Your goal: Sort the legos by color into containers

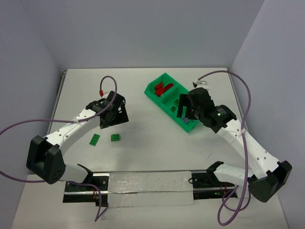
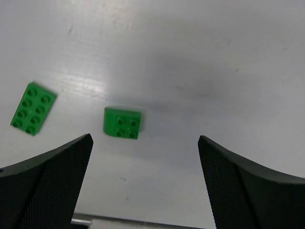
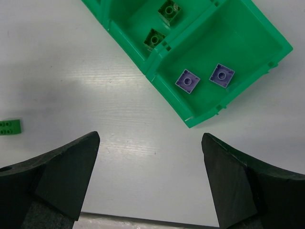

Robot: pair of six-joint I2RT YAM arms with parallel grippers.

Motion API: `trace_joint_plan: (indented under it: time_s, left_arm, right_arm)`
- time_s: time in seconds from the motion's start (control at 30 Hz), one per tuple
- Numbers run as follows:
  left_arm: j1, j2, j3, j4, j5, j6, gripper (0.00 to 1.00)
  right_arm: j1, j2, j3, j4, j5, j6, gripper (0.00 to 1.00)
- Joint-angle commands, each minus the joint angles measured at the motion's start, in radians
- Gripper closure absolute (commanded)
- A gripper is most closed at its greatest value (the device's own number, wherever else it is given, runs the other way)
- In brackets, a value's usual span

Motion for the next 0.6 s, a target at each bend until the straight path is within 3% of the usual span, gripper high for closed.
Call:
trace_joint_plan:
  time_s: [0.0,0.27,0.57]
  left_arm:
    - [-0.003,-0.014,-0.036,-0.073,0.007,-0.222,0.01]
    - [-0.002,0.047,-0.059,-0.189,0.052,-0.582,0.01]
    - [0.020,0.101,-0.051,-0.174,0.086,-0.784,0.09]
  right_arm:
    - [0.005,-0.010,-0.005,0.054,-0.006,-0.007,0.05]
    - [0.005,-0.025,-0.002,0.040,0.006,-0.005,0.05]
    - [0.005,-0.036,0.000,0.033,0.008,-0.011,0.05]
